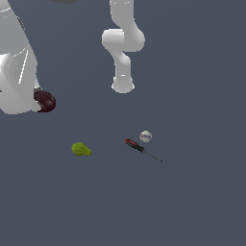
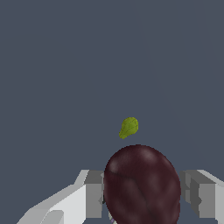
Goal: Pick up a designated object from a clutter of objects.
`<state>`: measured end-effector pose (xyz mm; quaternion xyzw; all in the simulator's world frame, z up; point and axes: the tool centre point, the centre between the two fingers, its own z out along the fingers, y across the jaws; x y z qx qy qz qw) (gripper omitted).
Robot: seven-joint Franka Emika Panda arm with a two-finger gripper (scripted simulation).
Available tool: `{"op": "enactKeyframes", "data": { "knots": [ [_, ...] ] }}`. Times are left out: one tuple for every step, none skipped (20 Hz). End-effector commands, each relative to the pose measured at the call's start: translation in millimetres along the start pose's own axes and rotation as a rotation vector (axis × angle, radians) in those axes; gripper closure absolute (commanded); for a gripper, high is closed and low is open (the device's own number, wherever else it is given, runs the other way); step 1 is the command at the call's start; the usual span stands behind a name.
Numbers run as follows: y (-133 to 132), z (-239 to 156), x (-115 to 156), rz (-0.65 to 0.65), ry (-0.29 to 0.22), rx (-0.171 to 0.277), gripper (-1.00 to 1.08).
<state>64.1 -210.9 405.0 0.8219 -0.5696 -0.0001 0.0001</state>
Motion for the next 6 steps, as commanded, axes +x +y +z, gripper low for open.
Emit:
{"op": "enactKeyframes", "data": {
  "knots": [
    [0.1,-3.0,2.1,-0.001,0.000,0.000,1.08],
    [0.1,-3.3,2.4,-0.001,0.000,0.000,1.08],
    [-0.1,-3.2,2.4,-0.001,0.000,0.000,1.08],
    [-0.3,-2.9,2.1,-0.001,0.000,0.000,1.08],
    [-0.5,-2.4,1.8,-0.001,0.000,0.000,1.08],
    [-0.6,-2.3,1.6,-0.001,0.000,0.000,1.08]
  ]
}}
